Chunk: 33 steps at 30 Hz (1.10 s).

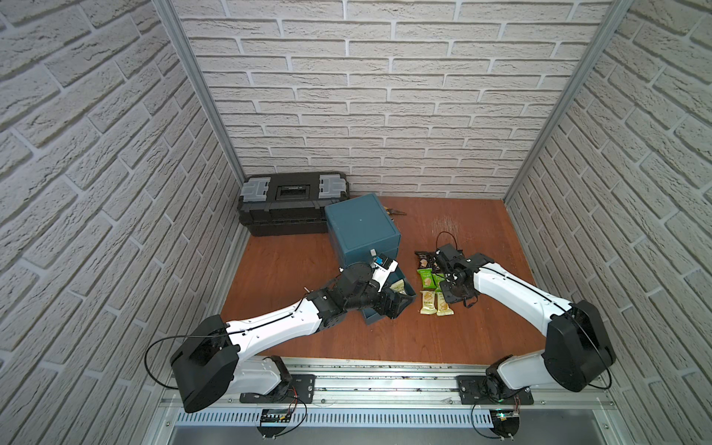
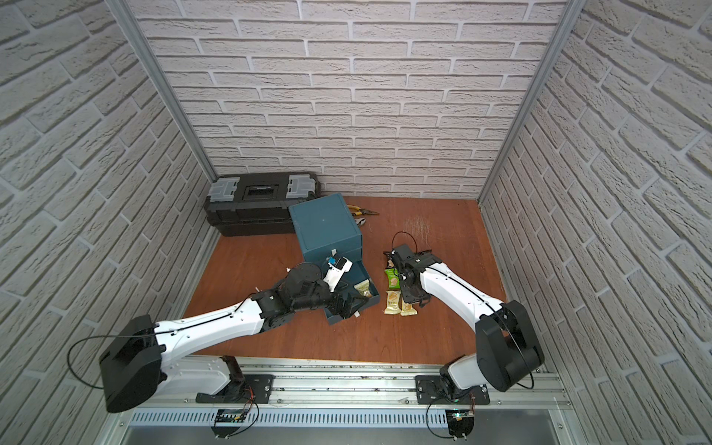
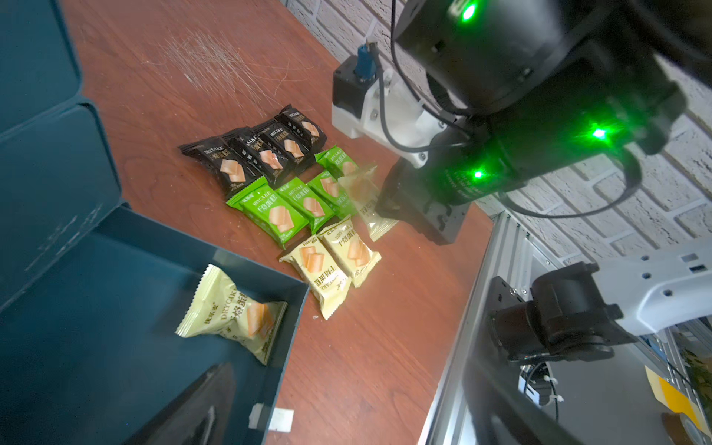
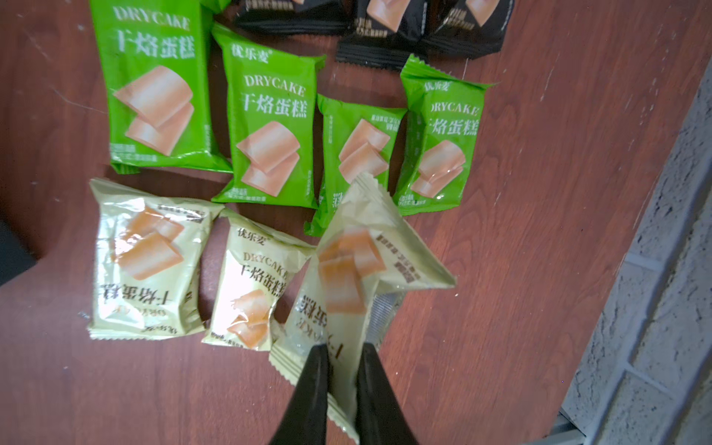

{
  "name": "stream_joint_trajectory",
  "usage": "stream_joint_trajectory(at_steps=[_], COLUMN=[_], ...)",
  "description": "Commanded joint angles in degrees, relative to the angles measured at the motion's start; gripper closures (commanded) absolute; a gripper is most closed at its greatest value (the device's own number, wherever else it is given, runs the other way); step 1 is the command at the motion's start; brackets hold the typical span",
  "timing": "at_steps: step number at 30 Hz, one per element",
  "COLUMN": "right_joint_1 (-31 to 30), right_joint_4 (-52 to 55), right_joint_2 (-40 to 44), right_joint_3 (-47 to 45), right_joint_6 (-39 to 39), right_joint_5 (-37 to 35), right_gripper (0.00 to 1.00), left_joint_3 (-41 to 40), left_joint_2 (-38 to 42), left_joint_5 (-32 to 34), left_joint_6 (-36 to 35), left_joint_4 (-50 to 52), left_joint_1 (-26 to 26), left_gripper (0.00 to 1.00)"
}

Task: Take the cookies out of the drawer
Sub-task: Place the cookie at the center of the board.

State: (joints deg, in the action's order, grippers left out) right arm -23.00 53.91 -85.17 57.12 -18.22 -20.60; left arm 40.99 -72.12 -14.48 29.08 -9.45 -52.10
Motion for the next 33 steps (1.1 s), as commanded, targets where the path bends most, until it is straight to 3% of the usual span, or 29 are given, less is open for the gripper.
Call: stream_joint_trajectory(at_steps=[1,13,19,22,27,33], right_joint_1=[0.4,0.4,-0.6,-0.4,-0.5,-0.6], right_joint_4=[1.8,11.4,11.1,11.2,10.5,9.6], right_joint_2=[-2.4,-4.6,-2.4,-3.6,-5.8,-8.3], right_joint_3=[2.8,7.9,7.2,7.6,7.3,6.5], right_joint_6=[0.4,3.6,5.4,7.2,8.8,8.5], right_joint_5=[-2.8,-7.1,-3.9,-0.7,2.5,1.8], right_gripper=[0.95,0.97,0.96,0.91,0.73,0.72], left_joint_3=[-1.2,-1.1,-0.6,0.1,0.2,-0.2], left_joint_2=[3.2,3.6,1.7,1.5,1.4,2.1], left_joint_5=[0.3,0.3,-0.9,-1.0,-0.8,-0.1], left_joint_6=[-1.4,-3.2,-3.5,-3.9,-4.2,-3.8], left_joint_4=[-0.3,1.8,0.7,1.1,1.3,1.8], left_joint_1=[1.4,2.2,2.3,2.3,2.4,2.4], left_gripper=[0.02,0.02,0.01,0.02,0.02,0.02])
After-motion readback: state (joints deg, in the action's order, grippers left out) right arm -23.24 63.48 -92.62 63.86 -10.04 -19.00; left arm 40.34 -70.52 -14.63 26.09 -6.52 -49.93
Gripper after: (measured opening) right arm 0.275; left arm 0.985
